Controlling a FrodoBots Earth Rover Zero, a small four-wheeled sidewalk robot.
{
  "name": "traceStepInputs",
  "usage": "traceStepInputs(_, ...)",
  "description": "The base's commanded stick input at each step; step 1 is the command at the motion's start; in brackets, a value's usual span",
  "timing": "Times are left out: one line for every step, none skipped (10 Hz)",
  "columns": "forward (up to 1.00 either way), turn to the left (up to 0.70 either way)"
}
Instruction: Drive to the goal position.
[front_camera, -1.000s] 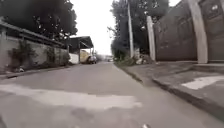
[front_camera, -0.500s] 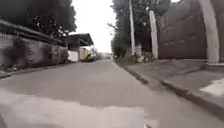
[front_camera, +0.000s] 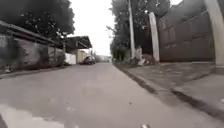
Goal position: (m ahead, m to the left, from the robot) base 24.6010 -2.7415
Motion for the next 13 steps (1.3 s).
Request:
traceStepInputs(1.0, -0.04)
traceStepInputs(1.0, -0.04)
traceStepInputs(1.0, -0.04)
traceStepInputs(1.0, -0.04)
traceStepInputs(1.0, -0.04)
traceStepInputs(1.0, -0.04)
traceStepInputs(1.0, -0.04)
traceStepInputs(1.0, -0.04)
traceStepInputs(1.0, -0.05)
traceStepInputs(1.0, -0.06)
traceStepInputs(1.0, -0.06)
traceStepInputs(1.0, -0.06)
traceStepInputs(1.0, -0.06)
